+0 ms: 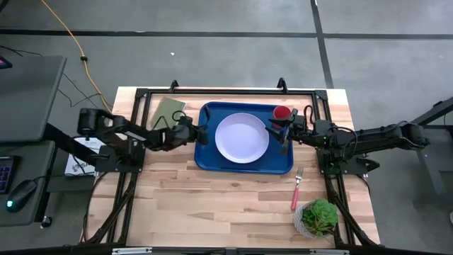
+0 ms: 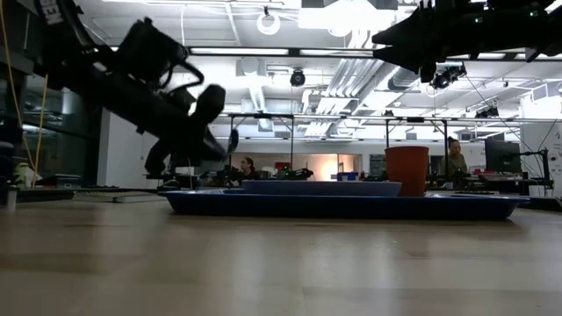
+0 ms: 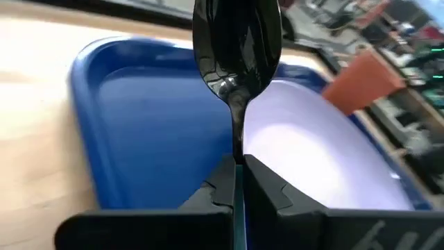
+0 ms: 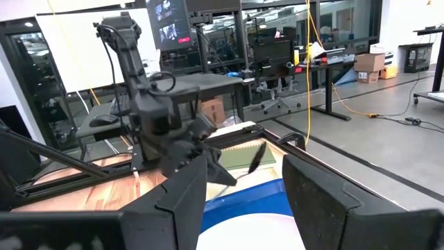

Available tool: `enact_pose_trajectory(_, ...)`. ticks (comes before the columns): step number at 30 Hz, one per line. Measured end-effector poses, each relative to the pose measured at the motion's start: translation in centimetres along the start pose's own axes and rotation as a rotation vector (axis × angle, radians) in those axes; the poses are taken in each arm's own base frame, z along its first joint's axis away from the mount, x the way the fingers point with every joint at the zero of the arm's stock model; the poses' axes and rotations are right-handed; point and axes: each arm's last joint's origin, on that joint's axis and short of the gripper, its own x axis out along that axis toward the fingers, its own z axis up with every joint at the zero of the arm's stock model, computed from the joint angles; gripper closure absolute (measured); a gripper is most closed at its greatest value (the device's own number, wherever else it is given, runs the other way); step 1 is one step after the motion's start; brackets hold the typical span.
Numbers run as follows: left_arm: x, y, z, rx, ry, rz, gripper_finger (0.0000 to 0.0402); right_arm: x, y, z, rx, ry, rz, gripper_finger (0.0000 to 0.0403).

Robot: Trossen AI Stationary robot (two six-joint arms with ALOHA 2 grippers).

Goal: Pick and place plate/cup/fork/spoon on tray
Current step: Put the blue spoon on the blue serving tray to the left of the white plate

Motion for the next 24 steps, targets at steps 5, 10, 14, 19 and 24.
enact_pose_trajectory(5,0.8,0.8,-0.8,0.007,0.013,0.059,0.0401,0.0,0.0,0.0,0.000,0.000,-0.002,0.0222)
enact_pose_trajectory(10,1.4,0.5,-1.2,0.022,0.014,0.075,0.0401,0.0,0.0,0.0,0.006,0.000,-0.004,0.0222)
enact_pose_trajectory(14,2.2,0.4,-1.8,0.049,0.020,0.105,0.0401,0.0,0.0,0.0,0.011,0.000,-0.003,0.0222)
enact_pose_trajectory(19,3.0,0.7,-2.7,0.066,0.038,0.143,0.0401,0.0,0.0,0.0,0.011,0.000,-0.003,0.0222)
enact_pose_trajectory(24,3.4,1.0,-3.1,0.027,0.010,0.184,0.0401,0.0,0.0,0.0,0.011,0.000,-0.003,0.0222)
